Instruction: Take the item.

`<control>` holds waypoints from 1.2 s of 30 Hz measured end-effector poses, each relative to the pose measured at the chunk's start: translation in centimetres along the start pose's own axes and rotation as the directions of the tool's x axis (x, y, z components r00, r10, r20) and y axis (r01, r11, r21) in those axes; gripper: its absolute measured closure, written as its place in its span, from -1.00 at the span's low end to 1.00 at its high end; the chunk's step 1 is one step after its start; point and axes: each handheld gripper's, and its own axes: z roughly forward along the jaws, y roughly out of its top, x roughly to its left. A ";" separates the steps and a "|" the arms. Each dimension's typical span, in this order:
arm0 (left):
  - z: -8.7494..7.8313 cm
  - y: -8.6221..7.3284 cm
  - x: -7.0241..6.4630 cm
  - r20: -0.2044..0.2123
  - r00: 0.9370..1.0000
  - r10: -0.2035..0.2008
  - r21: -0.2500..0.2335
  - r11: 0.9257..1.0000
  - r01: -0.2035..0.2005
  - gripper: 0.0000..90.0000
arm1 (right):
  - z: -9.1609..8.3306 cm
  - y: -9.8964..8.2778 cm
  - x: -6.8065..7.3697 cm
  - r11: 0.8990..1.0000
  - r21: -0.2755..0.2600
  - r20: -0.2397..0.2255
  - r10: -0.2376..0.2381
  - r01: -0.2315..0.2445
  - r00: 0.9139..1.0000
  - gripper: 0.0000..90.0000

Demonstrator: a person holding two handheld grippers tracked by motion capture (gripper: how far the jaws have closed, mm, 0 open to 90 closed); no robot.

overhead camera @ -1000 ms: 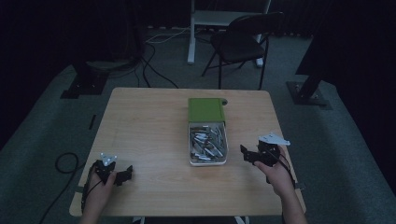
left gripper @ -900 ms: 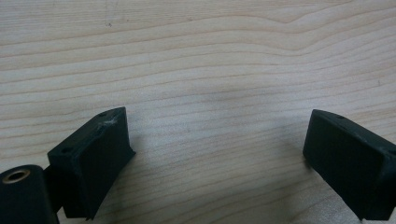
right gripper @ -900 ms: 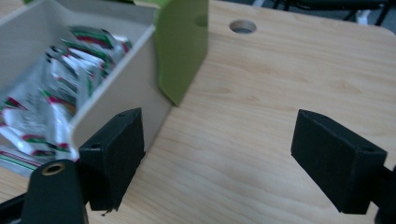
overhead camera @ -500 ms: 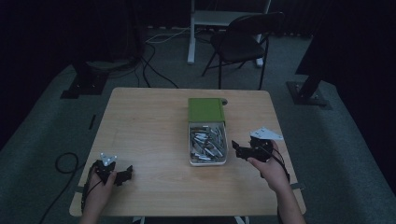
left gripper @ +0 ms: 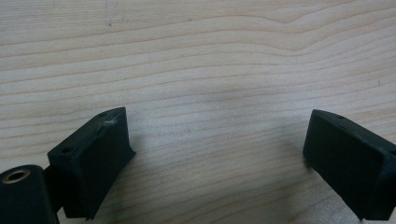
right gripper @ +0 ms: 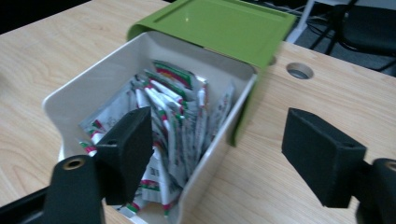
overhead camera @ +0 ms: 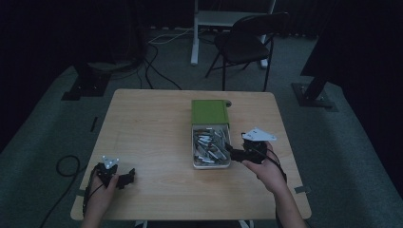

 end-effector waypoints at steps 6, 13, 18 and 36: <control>0.0 0.0 0.0 0.000 1.000 0.000 0.000 1.000 0.000 -0.82 | 0.7 0.1 1.1 0.999 0.005 -0.033 -0.034 0.035 0.999 -0.36; 0.0 0.0 0.0 0.000 1.000 0.001 0.001 1.000 -0.001 -0.82 | 1.7 -0.3 2.3 0.997 0.028 -0.073 -0.066 0.068 0.995 -0.12; 0.0 0.0 0.0 0.000 1.000 0.001 0.001 1.000 -0.001 -0.82 | 2.1 -0.9 2.7 0.995 0.036 -0.100 -0.094 0.098 0.991 0.00; 0.0 0.0 0.0 0.000 1.000 0.001 0.001 1.000 -0.001 -0.82 | 3.6 -2.8 3.8 0.987 0.090 -0.127 -0.122 0.134 0.984 0.49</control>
